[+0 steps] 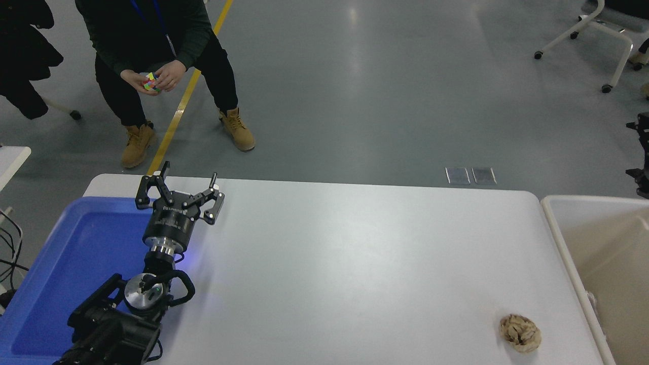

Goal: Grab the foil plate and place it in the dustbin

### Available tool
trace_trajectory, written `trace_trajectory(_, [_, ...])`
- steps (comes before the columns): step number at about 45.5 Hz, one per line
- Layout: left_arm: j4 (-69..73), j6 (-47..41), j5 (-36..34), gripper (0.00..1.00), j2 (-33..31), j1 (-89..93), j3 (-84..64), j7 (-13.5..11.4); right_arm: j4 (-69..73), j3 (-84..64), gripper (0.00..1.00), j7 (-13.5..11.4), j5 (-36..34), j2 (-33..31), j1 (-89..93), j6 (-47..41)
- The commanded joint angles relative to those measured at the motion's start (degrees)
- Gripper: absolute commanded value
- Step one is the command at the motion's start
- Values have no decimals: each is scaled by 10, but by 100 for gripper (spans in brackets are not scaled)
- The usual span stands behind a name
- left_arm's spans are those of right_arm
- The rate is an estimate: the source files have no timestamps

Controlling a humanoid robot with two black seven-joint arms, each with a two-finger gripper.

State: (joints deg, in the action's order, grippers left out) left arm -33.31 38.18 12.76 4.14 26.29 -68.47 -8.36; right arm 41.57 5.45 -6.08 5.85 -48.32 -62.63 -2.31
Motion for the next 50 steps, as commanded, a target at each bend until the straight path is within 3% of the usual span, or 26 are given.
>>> trace_trajectory(1, [0, 0, 0, 99, 0, 0, 0, 0, 160, -161, 100, 4, 7, -45, -212, -2])
trace_trajectory(29, [0, 0, 0, 99, 0, 0, 0, 0, 274, -547, 100, 4, 6, 86, -564, -20])
trace_trajectory(50, [0, 0, 0, 99, 0, 0, 0, 0, 468, -702, 100, 4, 20, 226, -806, -190])
